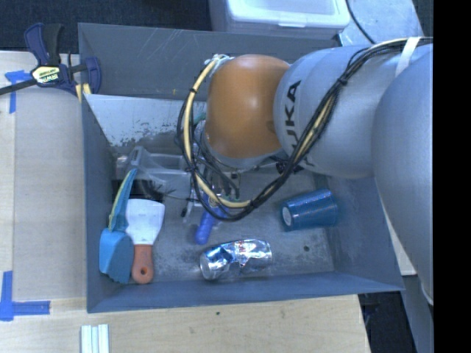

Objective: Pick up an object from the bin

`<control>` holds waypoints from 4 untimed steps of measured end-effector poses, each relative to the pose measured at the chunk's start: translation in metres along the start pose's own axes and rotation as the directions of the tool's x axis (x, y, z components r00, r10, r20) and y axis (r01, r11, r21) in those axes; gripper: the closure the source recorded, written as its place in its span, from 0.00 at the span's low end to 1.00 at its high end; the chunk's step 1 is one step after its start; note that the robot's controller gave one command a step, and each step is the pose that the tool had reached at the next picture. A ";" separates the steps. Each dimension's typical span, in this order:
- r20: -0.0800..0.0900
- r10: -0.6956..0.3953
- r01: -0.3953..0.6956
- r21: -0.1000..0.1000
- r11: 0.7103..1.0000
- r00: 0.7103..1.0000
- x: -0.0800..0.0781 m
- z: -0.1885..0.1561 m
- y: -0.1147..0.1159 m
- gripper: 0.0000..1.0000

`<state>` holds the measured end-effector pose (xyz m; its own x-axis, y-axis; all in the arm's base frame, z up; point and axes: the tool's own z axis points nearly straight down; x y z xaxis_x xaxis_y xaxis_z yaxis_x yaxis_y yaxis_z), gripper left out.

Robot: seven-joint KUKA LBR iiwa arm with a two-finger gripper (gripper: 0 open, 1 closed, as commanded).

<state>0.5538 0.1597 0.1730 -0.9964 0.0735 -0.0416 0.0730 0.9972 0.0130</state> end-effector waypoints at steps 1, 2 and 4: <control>0.012 0.006 -0.006 -0.004 1.000 1.000 -0.007 0.000 0.006 0.00; 0.010 -0.385 0.385 0.002 0.923 0.923 -0.039 0.032 0.000 0.00; 0.029 -0.448 0.448 0.007 0.894 0.894 -0.036 -0.102 -0.019 1.00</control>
Offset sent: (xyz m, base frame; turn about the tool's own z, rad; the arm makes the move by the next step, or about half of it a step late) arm 0.0501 -0.0056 -0.0328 -0.4509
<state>0.5845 0.1367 0.2757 -0.9220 -0.3805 -0.0722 -0.3805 0.9247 -0.0139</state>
